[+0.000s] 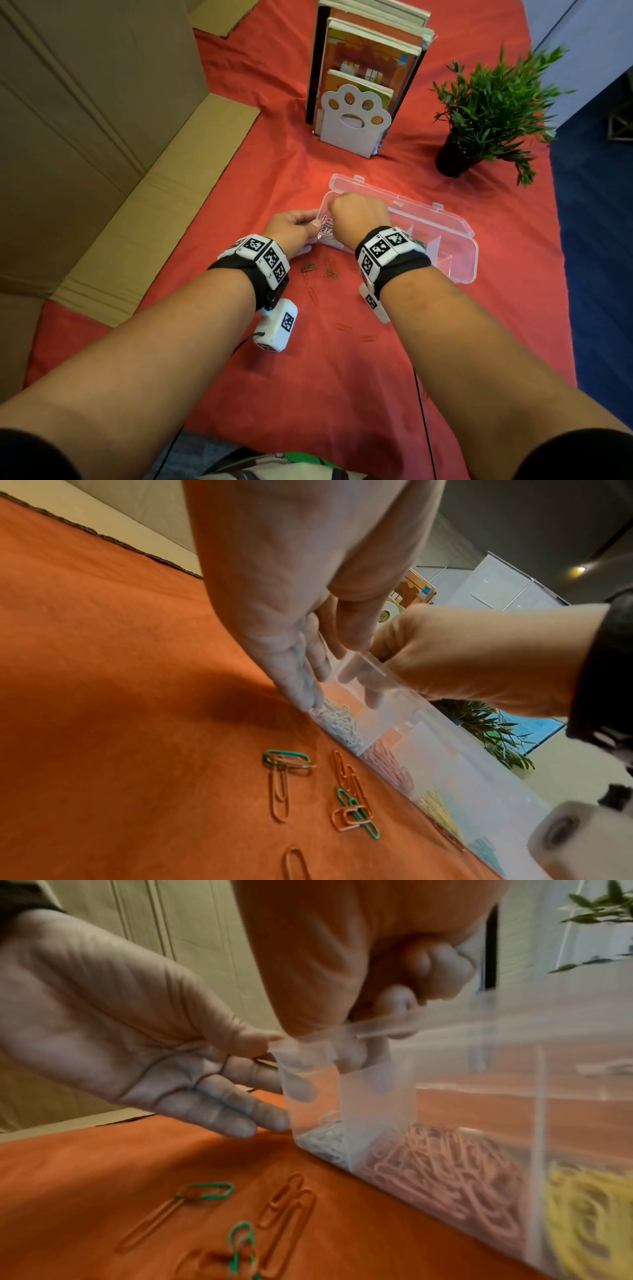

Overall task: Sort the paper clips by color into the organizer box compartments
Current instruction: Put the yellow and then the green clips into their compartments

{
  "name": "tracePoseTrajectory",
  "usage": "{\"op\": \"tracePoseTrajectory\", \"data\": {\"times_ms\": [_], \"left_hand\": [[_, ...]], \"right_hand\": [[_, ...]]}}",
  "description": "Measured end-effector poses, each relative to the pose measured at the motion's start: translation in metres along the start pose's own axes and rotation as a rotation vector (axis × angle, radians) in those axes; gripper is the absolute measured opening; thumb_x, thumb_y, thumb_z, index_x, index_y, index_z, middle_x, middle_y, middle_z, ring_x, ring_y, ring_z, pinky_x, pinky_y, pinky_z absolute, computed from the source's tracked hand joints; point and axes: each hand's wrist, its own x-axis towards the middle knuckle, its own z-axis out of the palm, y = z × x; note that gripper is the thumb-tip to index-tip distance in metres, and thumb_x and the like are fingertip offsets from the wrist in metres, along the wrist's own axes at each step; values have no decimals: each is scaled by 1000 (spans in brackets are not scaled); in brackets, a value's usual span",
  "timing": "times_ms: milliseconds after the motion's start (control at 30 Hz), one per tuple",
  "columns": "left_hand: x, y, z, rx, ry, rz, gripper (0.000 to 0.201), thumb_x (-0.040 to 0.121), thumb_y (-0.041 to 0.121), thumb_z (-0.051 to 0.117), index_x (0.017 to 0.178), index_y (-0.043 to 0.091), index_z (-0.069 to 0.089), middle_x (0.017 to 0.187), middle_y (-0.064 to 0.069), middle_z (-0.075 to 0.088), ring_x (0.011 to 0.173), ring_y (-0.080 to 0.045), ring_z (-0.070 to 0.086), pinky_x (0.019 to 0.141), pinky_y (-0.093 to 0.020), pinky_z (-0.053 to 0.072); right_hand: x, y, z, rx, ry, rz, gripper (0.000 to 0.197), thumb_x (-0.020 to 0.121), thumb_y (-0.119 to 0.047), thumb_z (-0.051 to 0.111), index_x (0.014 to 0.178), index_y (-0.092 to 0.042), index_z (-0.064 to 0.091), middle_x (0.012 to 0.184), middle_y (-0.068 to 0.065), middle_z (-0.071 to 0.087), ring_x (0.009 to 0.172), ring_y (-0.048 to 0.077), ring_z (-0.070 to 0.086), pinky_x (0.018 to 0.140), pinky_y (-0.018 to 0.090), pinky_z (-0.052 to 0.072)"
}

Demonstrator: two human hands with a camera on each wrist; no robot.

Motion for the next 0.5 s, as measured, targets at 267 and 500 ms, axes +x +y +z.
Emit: {"op": "tracePoseTrajectory", "data": {"times_ms": [267,500], "left_hand": [[0,-1,0,34,5,25,18,90,19,56,102,29,64,96,-5,65,92,-17,61,93,-37,50],[0,-1,0,54,1,34,18,91,20,56,105,28,64,95,-4,64,93,-17,61,92,-36,50]], "right_hand": [[6,0,-7,25,-211,0,26,91,-25,47,110,-12,58,109,4,66,102,27,62,71,33,41],[5,-1,-10,-33,-347,16,35,94,-21,44,128,-12,45,121,6,57,111,28,58,76,34,42]]}}
